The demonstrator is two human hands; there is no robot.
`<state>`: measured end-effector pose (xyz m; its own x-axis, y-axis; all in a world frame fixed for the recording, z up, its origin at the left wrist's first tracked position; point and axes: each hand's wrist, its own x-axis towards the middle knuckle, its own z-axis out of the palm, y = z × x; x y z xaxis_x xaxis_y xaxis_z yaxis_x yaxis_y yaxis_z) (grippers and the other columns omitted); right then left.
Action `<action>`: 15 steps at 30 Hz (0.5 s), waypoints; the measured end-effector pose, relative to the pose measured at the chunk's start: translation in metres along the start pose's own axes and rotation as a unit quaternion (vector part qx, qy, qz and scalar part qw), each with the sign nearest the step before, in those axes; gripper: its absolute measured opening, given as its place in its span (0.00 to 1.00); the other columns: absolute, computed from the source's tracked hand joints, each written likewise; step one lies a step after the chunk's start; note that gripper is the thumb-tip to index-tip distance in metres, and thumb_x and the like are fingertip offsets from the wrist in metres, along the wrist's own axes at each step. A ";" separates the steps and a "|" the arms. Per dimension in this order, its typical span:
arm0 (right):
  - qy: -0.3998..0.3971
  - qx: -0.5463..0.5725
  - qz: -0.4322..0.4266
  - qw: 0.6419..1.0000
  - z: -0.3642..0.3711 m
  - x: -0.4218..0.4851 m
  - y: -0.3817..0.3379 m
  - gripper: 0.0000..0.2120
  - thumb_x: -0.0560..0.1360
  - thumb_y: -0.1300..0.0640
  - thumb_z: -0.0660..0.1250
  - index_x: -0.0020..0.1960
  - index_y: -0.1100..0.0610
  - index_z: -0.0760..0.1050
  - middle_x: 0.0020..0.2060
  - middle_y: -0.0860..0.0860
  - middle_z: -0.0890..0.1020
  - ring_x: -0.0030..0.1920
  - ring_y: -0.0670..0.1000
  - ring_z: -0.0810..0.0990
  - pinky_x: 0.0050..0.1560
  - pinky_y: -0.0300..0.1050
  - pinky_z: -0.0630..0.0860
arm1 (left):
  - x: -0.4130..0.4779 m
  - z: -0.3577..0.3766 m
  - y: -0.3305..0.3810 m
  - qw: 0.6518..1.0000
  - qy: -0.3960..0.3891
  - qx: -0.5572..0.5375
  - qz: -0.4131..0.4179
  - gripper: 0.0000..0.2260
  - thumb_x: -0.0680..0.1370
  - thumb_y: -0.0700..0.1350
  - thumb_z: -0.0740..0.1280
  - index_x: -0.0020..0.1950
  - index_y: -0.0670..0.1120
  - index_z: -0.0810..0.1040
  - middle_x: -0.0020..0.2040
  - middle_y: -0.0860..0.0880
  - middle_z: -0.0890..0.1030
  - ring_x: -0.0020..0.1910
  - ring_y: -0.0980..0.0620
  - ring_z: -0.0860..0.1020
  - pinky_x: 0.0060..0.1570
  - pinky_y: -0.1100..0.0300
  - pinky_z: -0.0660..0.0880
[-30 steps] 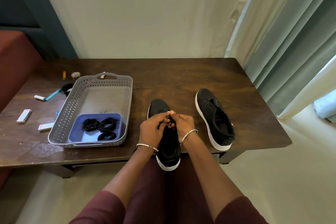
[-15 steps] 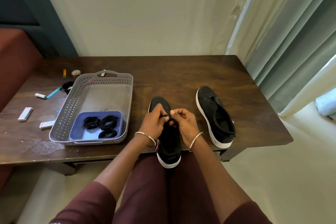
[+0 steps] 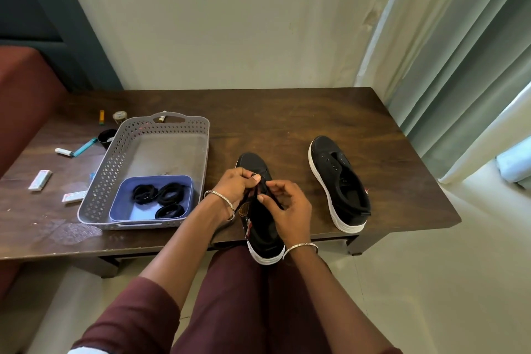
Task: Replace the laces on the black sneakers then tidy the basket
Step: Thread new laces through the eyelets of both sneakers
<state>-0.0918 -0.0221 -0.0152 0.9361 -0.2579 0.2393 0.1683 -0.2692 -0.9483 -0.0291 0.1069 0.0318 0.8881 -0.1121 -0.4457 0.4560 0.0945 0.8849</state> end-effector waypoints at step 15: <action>0.052 -0.078 0.019 0.995 -0.012 0.010 0.020 0.06 0.76 0.65 0.68 0.44 0.57 0.77 0.36 0.46 0.80 0.37 0.45 0.79 0.42 0.49 0.78 | 0.001 -0.020 -0.029 0.988 0.088 -0.125 0.033 0.10 0.79 0.31 0.63 0.40 0.40 0.75 0.35 0.47 0.84 0.40 0.51 0.82 0.46 0.62 0.79</action>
<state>-0.0824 -0.0418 -0.0294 0.9025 -0.3636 0.2310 0.0751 -0.3952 -0.9155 -0.0403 0.1241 0.0030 0.9027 0.0738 -0.4238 0.3768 0.3400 0.8617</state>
